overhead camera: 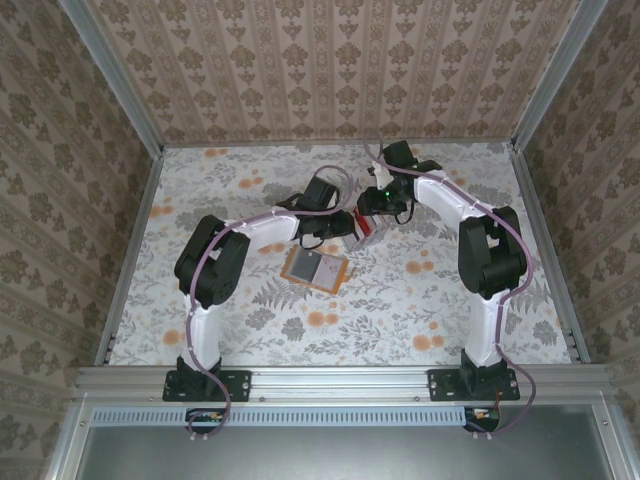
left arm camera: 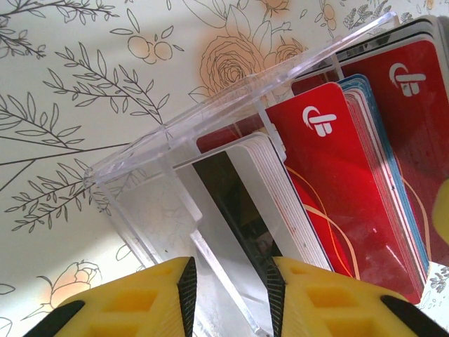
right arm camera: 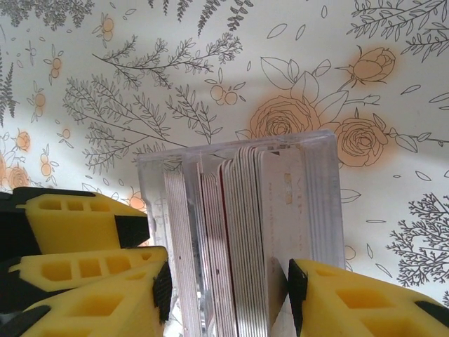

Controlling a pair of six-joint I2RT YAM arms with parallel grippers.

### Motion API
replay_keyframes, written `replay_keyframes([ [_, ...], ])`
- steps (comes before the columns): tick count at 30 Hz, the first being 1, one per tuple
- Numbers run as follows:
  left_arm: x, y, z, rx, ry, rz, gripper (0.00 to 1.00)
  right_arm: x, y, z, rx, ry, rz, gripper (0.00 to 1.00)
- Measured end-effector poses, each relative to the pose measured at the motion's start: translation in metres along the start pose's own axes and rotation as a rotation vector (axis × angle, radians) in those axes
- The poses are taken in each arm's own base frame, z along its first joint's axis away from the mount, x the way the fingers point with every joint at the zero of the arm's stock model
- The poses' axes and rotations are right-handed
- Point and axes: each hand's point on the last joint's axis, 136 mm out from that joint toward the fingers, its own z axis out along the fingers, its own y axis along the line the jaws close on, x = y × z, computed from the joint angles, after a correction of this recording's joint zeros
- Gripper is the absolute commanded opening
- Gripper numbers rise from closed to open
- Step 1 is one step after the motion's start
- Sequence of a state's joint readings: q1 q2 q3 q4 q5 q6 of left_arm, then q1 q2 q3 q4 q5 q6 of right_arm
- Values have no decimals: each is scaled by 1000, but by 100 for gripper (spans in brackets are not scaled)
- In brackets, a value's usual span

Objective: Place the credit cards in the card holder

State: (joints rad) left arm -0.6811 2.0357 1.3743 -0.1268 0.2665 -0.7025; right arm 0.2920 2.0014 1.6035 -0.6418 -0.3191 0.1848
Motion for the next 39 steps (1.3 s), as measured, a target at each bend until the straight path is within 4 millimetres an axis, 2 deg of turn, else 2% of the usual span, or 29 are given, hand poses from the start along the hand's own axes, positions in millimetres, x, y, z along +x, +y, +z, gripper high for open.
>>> replay_keyframes([
  [6, 0, 0, 0, 0, 0, 0, 35, 1, -1, -1, 8, 3, -2, 44],
  [11, 0, 0, 0, 0, 0, 0, 35, 2, -5, -1, 33, 7, -4, 33],
  [21, 0, 0, 0, -1, 0, 0, 35, 1, -10, -5, 59, 0, -13, 19],
  [29, 1, 2, 0, -3, 2, -1, 35, 3, -10, -11, 68, 5, -15, 17],
  [32, 1, 2, 0, -3, 2, -1, 35, 3, -10, -12, 68, 2, -19, 22],
  [39, 1, 2, 1, -3, 2, -1, 35, 2, -9, -14, 66, 0, -18, 25],
])
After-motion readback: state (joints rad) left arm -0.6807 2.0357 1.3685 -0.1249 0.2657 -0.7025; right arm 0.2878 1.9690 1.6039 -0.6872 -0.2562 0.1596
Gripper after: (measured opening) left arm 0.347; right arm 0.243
